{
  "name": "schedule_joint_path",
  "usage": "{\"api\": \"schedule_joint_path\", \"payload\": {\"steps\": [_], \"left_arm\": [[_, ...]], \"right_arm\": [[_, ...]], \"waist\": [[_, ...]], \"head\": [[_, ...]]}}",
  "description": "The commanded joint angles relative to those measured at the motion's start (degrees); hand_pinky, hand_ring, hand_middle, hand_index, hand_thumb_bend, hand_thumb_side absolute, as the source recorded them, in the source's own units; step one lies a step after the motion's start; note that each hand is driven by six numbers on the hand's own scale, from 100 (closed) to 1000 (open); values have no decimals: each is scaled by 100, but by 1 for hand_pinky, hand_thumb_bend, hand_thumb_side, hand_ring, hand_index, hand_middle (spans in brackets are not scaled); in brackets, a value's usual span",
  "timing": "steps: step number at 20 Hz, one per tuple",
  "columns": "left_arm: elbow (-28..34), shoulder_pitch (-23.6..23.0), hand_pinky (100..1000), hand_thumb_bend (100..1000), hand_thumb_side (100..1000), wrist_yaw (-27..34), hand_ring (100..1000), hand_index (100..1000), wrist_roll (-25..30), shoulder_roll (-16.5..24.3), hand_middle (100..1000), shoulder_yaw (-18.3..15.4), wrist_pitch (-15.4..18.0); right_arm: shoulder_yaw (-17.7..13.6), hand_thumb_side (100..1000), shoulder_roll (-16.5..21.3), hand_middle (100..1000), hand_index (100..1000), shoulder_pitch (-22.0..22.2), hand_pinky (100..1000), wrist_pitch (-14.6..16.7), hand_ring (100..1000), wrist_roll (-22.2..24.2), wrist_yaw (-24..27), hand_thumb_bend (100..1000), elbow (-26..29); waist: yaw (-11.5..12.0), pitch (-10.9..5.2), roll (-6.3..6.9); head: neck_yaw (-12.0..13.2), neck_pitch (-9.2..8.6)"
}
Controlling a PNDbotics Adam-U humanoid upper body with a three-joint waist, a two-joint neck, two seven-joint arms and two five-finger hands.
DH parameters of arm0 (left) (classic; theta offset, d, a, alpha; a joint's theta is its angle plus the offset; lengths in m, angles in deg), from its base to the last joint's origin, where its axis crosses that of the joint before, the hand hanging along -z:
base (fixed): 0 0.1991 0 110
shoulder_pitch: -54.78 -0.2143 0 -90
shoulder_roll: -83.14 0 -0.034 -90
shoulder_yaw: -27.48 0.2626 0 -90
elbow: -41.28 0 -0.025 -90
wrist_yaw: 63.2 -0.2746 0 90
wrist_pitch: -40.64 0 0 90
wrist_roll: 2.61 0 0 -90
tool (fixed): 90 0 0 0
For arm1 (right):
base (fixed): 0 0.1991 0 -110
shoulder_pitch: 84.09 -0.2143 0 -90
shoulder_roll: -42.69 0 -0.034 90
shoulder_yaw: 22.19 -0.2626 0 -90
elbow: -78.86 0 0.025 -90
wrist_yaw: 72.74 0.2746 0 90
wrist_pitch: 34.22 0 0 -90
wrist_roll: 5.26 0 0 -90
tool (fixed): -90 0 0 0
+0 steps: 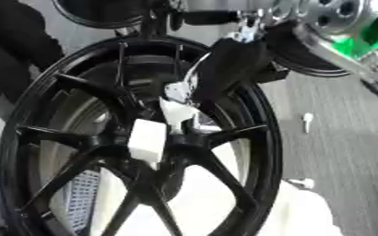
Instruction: Pull the pin out of the wheel hub.
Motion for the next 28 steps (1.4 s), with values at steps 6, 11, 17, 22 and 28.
{"api": "schedule_joint_path", "payload": {"steps": [6, 11, 17, 22, 28], "left_arm": [[97, 78, 745, 571, 337, -4, 733, 793, 19, 92, 703, 7, 1], [97, 80, 745, 569, 338, 5, 733, 794, 26, 71, 703, 12, -2], [97, 87, 746, 566, 340, 15, 733, 794, 32, 46, 704, 18, -2], [97, 100, 746, 565, 341, 20, 733, 794, 42, 20, 704, 23, -5], [97, 116, 746, 561, 341, 27, 733, 794, 48, -3, 704, 24, -2]], "right_arm": [[2, 411, 146, 781, 866, 58, 880, -547, 845, 418, 218, 253, 67], [62, 321, 118, 790, 871, 112, 885, -556, 854, 497, 177, 313, 67], [104, 285, 47, 787, 864, 172, 884, -527, 852, 563, 43, 325, -3], [174, 280, -51, 785, 859, 195, 882, -552, 849, 513, 63, 330, -109], [258, 272, -127, 784, 855, 269, 879, -553, 846, 433, 94, 321, -279]], "waist": [[-5, -94, 45], [12, -90, 41], [32, -61, 37], [56, -18, 30], [89, 25, 25]], "head": [[-1, 39], [-3, 38], [2, 19], [5, 5], [1, -20]]}}
